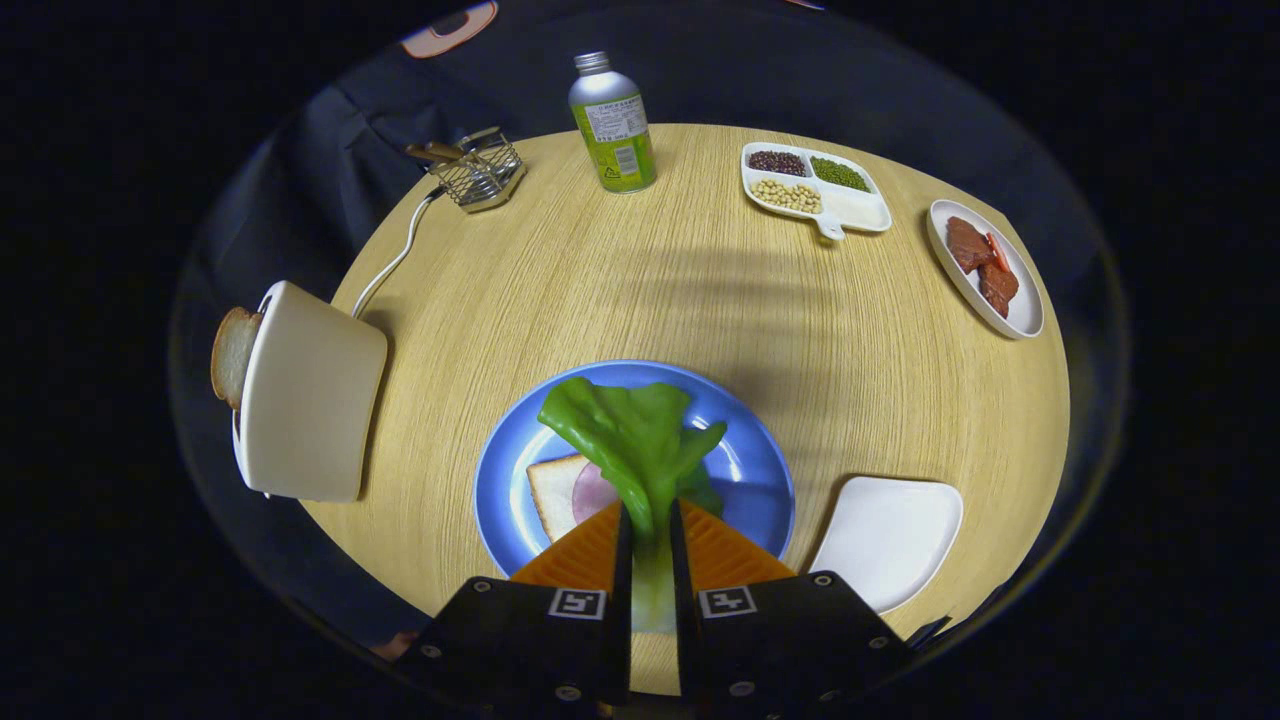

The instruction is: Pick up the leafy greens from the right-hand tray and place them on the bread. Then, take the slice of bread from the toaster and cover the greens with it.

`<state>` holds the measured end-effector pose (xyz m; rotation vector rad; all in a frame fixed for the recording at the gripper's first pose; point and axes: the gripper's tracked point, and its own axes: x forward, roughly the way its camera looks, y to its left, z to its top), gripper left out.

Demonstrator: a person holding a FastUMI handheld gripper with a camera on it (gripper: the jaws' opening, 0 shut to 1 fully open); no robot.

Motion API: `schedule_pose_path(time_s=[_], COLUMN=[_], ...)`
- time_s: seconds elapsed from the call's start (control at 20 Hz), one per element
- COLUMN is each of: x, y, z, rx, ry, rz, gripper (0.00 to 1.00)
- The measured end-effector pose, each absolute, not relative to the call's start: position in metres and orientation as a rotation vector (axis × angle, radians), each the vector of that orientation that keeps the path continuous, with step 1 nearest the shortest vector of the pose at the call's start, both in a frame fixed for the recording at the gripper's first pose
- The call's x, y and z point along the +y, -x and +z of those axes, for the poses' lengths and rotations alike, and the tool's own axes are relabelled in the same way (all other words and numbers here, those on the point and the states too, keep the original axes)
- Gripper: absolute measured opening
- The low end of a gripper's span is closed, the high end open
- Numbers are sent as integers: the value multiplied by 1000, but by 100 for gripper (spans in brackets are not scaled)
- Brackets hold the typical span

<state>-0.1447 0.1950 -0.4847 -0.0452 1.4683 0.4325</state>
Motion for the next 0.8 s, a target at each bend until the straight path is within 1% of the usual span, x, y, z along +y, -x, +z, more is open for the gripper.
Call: schedule_pose_path(time_s=[0.05, 0.15, 0.3, 0.5, 0.55, 0.6, 0.65, 0.7, 0.8], x=[198, 200, 203, 225, 230, 238, 247, 258, 276], y=[147, 147, 145, 128, 124, 122, 124, 124, 120], z=[-481, -478, -463, -417, -405, -394, -380, -367, -346], rx=[1464, 1460, 1442, 1354, 1337, 1324, 1325, 1309, 1273], ry=[46, 55, 58, 28, 27, 24, 25, 25, 46], rz=[440, 449, 433, 457, 462, 475, 495, 525, 554], gripper=[20, 29, 54, 69, 71, 75, 77, 82, 86])
